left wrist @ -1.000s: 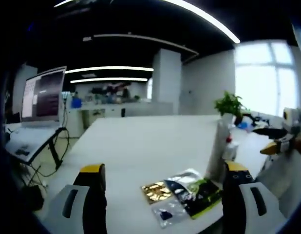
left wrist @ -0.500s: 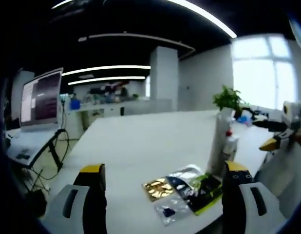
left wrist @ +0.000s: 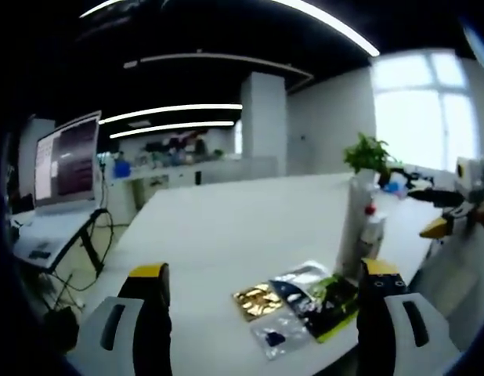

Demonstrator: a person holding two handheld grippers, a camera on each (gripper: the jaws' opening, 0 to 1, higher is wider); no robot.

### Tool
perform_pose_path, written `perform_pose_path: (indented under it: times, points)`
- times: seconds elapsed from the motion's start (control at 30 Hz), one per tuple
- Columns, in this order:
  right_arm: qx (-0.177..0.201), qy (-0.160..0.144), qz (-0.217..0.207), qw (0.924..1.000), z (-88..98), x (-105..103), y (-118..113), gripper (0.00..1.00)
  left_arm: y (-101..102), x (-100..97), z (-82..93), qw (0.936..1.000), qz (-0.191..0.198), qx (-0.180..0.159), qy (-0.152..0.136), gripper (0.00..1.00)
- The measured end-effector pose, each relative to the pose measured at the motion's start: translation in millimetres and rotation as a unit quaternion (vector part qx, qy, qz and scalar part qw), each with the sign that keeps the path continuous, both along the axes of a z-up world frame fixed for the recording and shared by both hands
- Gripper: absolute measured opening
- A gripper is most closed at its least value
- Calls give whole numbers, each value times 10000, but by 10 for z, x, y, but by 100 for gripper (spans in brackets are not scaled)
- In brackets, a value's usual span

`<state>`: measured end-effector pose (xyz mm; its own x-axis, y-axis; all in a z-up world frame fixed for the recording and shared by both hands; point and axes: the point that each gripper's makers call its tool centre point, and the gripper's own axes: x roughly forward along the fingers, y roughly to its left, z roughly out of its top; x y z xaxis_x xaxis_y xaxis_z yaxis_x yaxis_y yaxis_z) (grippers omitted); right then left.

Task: Arrange the skincare products in the storage area until every visible bottle or jar stands upright without overlapping.

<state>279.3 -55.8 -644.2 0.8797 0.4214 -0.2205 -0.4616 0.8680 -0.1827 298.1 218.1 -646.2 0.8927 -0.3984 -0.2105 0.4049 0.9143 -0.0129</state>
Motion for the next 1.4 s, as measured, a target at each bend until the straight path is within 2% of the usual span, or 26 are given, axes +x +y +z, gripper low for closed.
perform_pose_path:
  times: [0.1, 0.2, 0.4, 1.4]
  points:
    - [6, 3, 6, 10000, 1, -1, 2, 99, -25, -7, 8, 9999, -70, -115, 10, 97]
    - [-18, 15, 17, 10000, -5, -4, 7, 99, -4, -5, -17, 10000, -32, -1, 36, 97]
    - [-4, 36, 10, 10000, -10, 0, 6, 99, 1, -5, -4, 10000, -11, -65, 17, 97]
    - [-17, 54, -26, 10000, -22, 0, -18, 99, -3, -8, -32, 10000, 11, 64, 55, 97]
